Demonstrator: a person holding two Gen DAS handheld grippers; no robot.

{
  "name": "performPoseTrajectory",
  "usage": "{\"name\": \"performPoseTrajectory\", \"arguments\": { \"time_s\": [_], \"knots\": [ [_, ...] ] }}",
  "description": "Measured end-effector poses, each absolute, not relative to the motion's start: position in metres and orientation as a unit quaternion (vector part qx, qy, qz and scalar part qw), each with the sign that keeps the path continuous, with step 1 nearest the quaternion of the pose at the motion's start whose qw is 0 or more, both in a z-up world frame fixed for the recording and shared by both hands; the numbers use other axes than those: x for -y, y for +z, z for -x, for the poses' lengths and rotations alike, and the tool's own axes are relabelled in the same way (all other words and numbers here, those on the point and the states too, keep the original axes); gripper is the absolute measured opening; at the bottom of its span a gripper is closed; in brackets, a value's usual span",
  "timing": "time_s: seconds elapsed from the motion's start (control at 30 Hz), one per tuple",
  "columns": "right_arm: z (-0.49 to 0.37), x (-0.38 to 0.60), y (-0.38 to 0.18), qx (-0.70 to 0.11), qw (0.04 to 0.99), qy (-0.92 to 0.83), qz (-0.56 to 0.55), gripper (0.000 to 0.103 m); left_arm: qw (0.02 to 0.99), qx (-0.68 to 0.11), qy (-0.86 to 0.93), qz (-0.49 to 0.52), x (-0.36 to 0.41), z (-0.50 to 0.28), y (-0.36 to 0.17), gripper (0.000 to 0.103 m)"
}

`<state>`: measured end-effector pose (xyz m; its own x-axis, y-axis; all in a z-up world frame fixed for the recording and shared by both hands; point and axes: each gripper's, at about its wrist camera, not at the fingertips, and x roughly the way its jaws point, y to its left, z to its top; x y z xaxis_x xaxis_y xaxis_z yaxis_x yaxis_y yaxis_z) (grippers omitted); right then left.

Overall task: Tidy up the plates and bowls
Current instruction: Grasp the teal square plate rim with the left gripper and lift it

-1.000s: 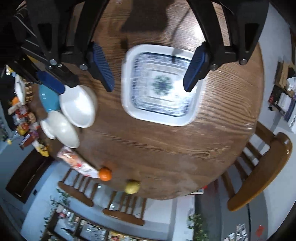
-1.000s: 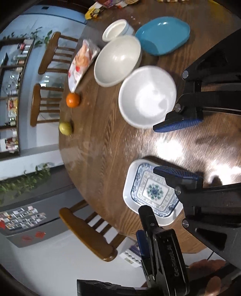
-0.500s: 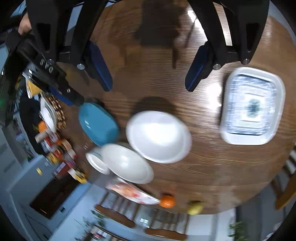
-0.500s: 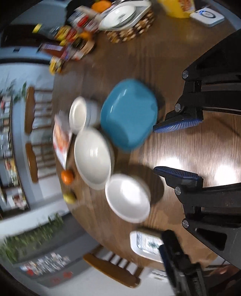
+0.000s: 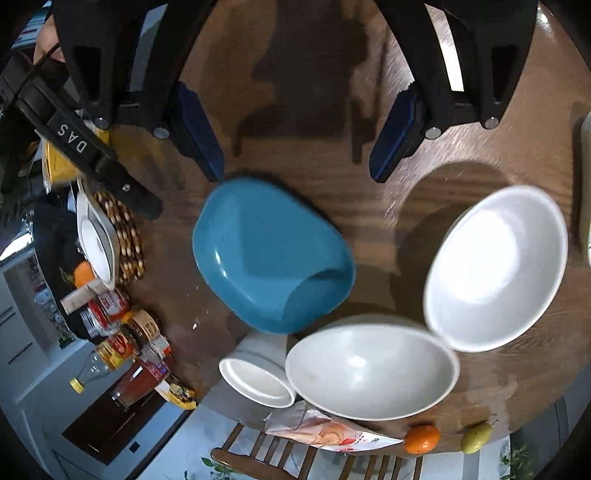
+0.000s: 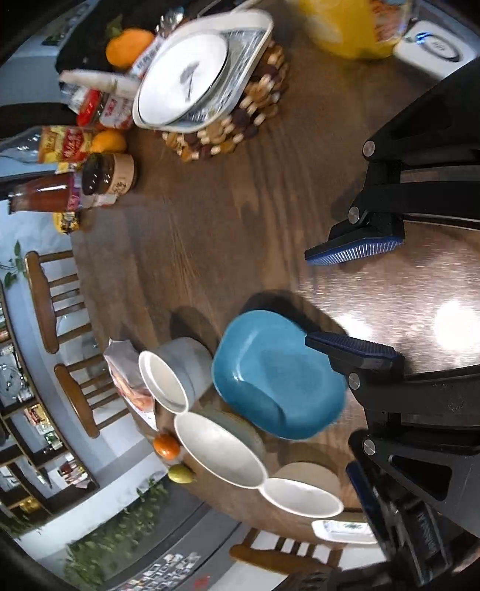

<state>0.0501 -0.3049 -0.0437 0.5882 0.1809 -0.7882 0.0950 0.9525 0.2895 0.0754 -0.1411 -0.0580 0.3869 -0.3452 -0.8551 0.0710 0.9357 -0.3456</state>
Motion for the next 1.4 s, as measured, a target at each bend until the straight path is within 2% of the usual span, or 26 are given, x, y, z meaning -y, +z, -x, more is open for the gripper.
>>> {"name": "performPoseTrajectory", "arguments": {
  "time_s": [0.13,0.27,0.4,0.47,0.53,0.63,0.67,0.93,1.23,1.4],
  "knots": [
    [-0.084,0.306,-0.054,-0.456,0.877,0.042,-0.148,0.039,0.824,-0.542,-0.104,0.129,0.148,-0.094,-0.064,0.076],
    [-0.115,0.302,-0.065,-0.468,0.87,0.063,-0.143,0.039,0.817,-0.555,-0.095,0.123,0.152,-0.108,-0.071,0.054],
    [-0.132,0.294,-0.073,-0.48,0.861,0.093,-0.138,0.038,0.815,-0.56,-0.087,0.121,0.149,-0.113,-0.076,0.046],
    [-0.135,0.287,-0.074,-0.48,0.861,0.108,-0.128,0.037,0.812,-0.565,-0.084,0.12,0.148,-0.116,-0.079,0.035],
    [-0.138,0.284,-0.077,-0.486,0.857,0.118,-0.126,0.022,0.815,-0.563,-0.081,0.114,0.147,-0.118,-0.079,0.031],
    [-0.141,0.287,-0.08,-0.493,0.856,0.103,-0.114,0.01,0.817,-0.56,-0.079,0.113,0.144,-0.121,-0.08,0.025],
    [-0.141,0.289,-0.08,-0.494,0.856,0.102,-0.116,0.01,0.817,-0.56,-0.078,0.114,0.142,-0.122,-0.081,0.016],
    [-0.109,0.293,-0.065,-0.475,0.866,0.092,-0.122,0.004,0.824,-0.551,-0.089,0.095,0.145,-0.112,-0.074,0.012],
    [-0.041,0.286,-0.012,-0.419,0.89,0.094,-0.153,0.003,0.864,-0.488,-0.11,0.053,0.132,-0.068,-0.021,0.013],
    [-0.028,0.25,0.007,-0.403,0.893,0.123,-0.155,0.004,0.884,-0.457,-0.08,0.051,0.092,-0.05,0.003,0.012]
  ]
}}
